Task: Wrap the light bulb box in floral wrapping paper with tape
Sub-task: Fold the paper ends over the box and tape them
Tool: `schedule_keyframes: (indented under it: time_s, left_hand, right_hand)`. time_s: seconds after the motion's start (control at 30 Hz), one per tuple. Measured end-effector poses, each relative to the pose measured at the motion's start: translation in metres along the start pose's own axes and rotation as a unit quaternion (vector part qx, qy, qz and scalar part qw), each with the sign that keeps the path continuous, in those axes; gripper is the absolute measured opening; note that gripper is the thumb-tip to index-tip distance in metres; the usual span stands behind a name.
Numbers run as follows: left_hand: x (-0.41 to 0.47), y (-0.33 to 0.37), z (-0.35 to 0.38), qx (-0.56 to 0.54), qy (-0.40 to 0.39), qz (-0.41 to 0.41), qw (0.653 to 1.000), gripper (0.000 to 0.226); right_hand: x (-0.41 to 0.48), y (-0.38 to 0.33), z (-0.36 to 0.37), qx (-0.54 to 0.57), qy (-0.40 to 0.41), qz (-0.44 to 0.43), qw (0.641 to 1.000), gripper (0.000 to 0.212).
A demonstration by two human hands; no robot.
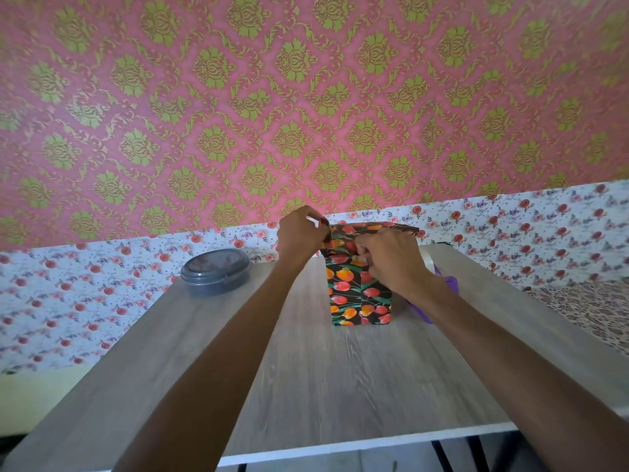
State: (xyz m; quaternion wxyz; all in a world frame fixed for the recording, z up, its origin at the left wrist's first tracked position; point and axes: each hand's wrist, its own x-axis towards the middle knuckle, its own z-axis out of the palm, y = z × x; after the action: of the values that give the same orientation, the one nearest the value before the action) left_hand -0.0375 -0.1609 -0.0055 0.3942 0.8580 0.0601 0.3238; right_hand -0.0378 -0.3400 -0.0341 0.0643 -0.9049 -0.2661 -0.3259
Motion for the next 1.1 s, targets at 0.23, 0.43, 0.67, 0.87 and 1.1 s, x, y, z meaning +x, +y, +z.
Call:
schedule_keyframes:
  time_s: [0.23,0.43,0.67,0.87,1.1]
  left_hand:
    - [0.01,-0.009,-0.018,-0.059,0.048,-0.029,0.997,0.023]
    - [0.009,-0.029,-0.02,-0.003,0.018,0.043,0.999,0.028]
    - [0.01,-0.041,-0.022,0.244,-0.033,0.251,0.936,0.021]
    - [-0.005,-0.046,-0.023,0.347,0.019,0.366,0.863,0.025]
    - [-0.014,-0.048,-0.021,0.386,0.039,0.384,0.838,0.035]
  right_hand:
    - [-0.002,0.0,0.003,-0.007,0.015,0.01,1.0,0.014]
    - [0.002,0.0,0.0,-0.001,-0.011,0.013,1.0,0.013]
    - [-0.003,-0.001,-0.001,-0.001,0.002,0.013,1.0,0.017]
    - [-0.003,-0.002,-0.001,0.004,0.005,0.023,1.0,0.017]
    - [-0.004,-0.002,0.002,0.02,0.023,0.025,0.999,0.019]
